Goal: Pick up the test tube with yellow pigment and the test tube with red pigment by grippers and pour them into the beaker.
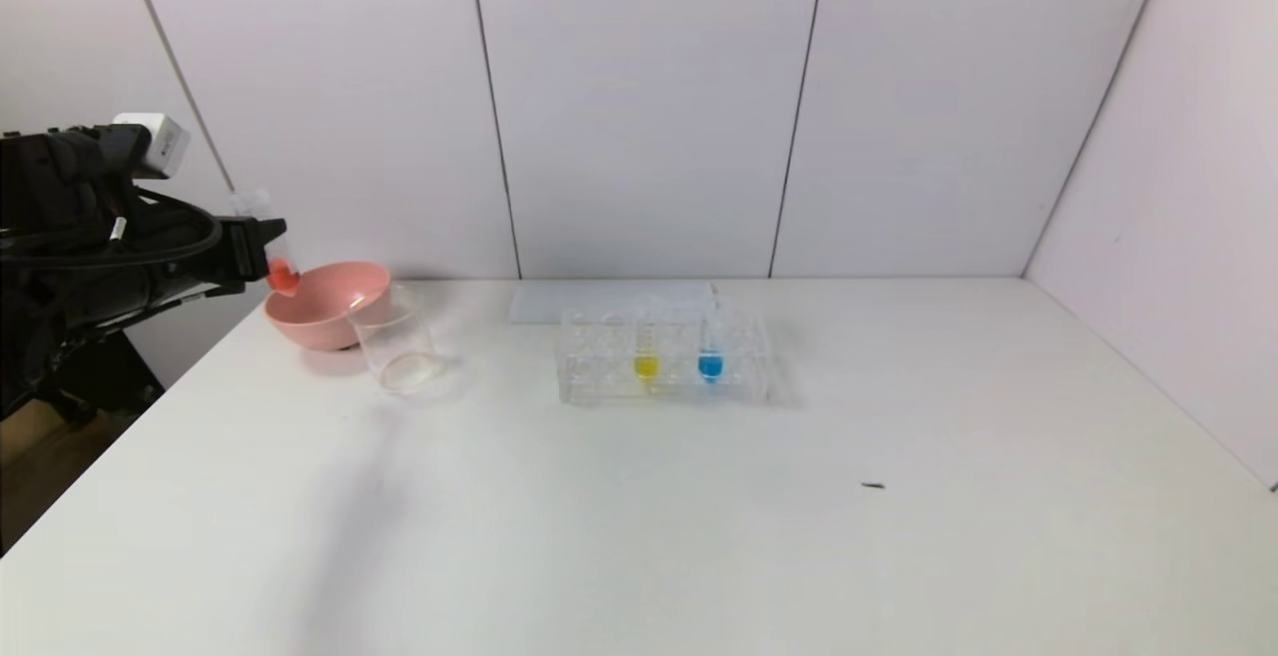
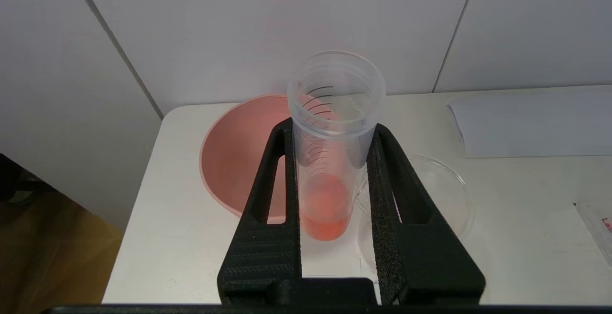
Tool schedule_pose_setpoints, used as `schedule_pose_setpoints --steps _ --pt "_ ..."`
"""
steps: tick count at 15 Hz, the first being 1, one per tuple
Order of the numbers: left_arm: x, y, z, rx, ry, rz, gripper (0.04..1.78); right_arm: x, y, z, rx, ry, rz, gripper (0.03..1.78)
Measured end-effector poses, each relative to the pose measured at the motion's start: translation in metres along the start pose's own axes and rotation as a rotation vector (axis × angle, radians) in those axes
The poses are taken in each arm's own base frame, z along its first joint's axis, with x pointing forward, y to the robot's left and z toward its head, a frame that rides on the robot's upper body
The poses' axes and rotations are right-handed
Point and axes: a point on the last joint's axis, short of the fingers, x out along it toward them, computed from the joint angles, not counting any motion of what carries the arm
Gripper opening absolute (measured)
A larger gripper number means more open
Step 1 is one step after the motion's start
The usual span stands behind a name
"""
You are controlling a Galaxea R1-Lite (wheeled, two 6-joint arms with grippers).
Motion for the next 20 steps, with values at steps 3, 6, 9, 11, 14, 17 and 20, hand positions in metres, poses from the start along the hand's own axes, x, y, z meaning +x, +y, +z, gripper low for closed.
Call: schedule_pose_setpoints --steps 3,6,9,11,14,17,20 --pt "0.001 0.002 -0.001 0.018 0.022 -0.007 0.43 0.000 0.000 0.000 0.000 0.000 0.000 1.70" --pt "0.003 0.002 -0.003 0.028 0.031 -0.014 0.43 0.000 0.000 0.000 0.000 0.000 0.000 1.70" --pt "0.005 0.002 -0.008 0.020 0.058 -0.048 0.43 0.000 0.000 0.000 0.000 0.000 0.000 1.70" --pt "0.006 0.002 -0.009 0.022 0.062 -0.050 0.43 0.000 0.000 0.000 0.000 0.000 0.000 1.70" --pt "0.007 0.003 -0.011 0.057 0.081 -0.054 0.43 0.000 0.000 0.000 0.000 0.000 0.000 1.70" --pt "0.008 0.003 -0.011 0.079 0.104 -0.062 0.43 0.000 0.000 0.000 0.000 0.000 0.000 1.70" --pt "0.009 0.003 -0.012 0.111 0.142 -0.070 0.43 0.000 0.000 0.000 0.000 0.000 0.000 1.70"
